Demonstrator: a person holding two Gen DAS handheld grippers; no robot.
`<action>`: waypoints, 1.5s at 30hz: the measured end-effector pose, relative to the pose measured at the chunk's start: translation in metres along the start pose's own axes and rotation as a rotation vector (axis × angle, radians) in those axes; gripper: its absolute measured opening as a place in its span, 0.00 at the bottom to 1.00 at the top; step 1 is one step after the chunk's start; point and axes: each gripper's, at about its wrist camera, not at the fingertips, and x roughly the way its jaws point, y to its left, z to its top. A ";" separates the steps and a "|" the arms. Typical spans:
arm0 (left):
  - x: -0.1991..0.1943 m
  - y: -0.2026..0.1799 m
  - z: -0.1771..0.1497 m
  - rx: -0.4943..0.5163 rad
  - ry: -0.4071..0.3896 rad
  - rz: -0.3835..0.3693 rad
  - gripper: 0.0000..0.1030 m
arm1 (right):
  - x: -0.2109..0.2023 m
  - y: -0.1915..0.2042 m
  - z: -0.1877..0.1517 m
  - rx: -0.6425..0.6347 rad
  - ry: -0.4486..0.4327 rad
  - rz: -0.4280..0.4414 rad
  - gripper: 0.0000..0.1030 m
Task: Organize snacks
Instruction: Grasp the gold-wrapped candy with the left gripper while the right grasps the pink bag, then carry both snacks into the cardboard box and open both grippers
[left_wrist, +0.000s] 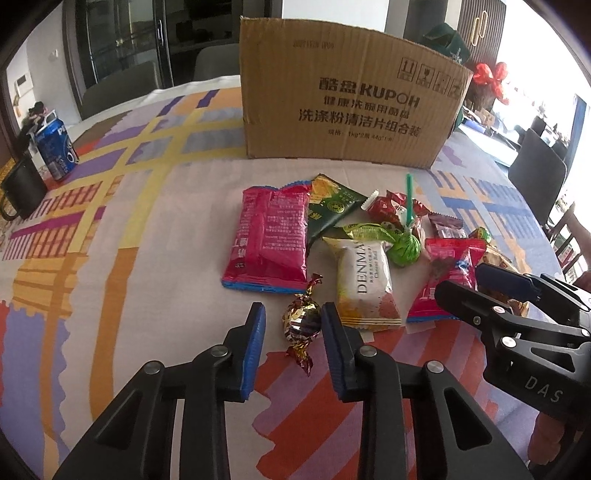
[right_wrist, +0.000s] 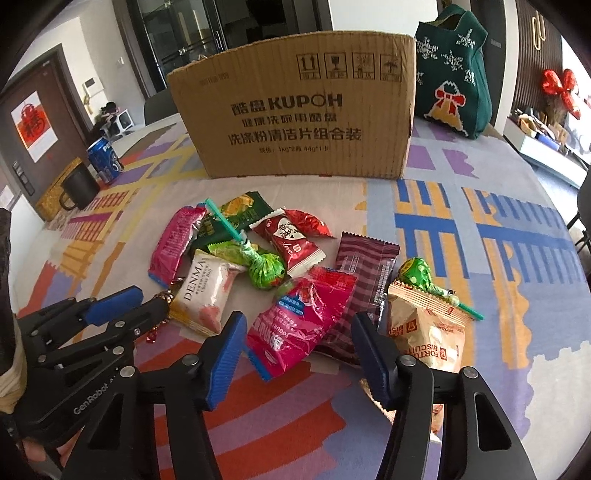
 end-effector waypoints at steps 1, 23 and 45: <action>0.002 0.000 0.001 -0.001 0.004 -0.002 0.30 | 0.001 0.001 0.000 -0.004 0.002 0.002 0.55; -0.008 0.000 0.001 -0.021 -0.015 -0.031 0.23 | 0.007 0.008 0.004 -0.021 -0.006 0.025 0.40; -0.093 -0.022 0.027 0.050 -0.284 -0.020 0.23 | -0.071 0.010 0.012 -0.056 -0.223 0.030 0.40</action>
